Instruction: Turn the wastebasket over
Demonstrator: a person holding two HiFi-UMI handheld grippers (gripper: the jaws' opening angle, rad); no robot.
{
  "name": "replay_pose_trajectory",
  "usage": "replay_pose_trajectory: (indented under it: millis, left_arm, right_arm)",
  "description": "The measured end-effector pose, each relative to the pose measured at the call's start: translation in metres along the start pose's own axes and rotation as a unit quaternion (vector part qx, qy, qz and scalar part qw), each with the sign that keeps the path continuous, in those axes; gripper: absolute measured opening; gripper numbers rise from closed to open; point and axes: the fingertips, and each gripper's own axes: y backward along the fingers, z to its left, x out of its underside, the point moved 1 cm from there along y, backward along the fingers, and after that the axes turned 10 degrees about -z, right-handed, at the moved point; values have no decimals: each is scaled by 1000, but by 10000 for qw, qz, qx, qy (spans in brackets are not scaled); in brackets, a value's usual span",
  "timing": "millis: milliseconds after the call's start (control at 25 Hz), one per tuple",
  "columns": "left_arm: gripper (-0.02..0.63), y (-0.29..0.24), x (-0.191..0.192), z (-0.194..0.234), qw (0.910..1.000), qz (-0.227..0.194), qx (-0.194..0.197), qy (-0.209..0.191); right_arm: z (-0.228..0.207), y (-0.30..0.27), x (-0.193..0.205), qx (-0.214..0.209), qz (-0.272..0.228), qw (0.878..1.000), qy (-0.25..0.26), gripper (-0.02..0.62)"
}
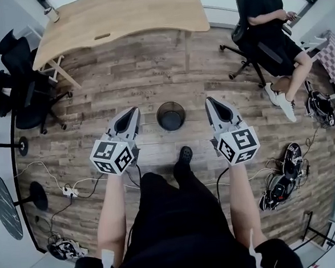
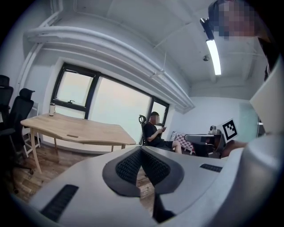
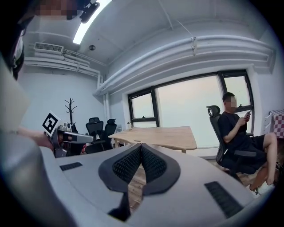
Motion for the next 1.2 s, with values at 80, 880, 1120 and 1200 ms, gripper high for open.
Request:
replay_pose_trajectory:
  millis: [80,880,1120,1200]
  left_arm:
    - [15,-14,6,7,9999,51,-148,66]
    - [15,-108,167,96,9916,1140,211,569]
    - [15,-118,263,115,9848,1481,223,878]
    - [17,-119,300,124,9821,1668,241,844]
  right_arm:
    - [-16,-13,8,-73,119,9999,-10,31]
    - [-77,-93,202,289,1105,9922,-500,31]
    - [-79,-96,299,233,1549,9861,-560,31]
    - [-80,-97,338,236,1787,9820,-563,31]
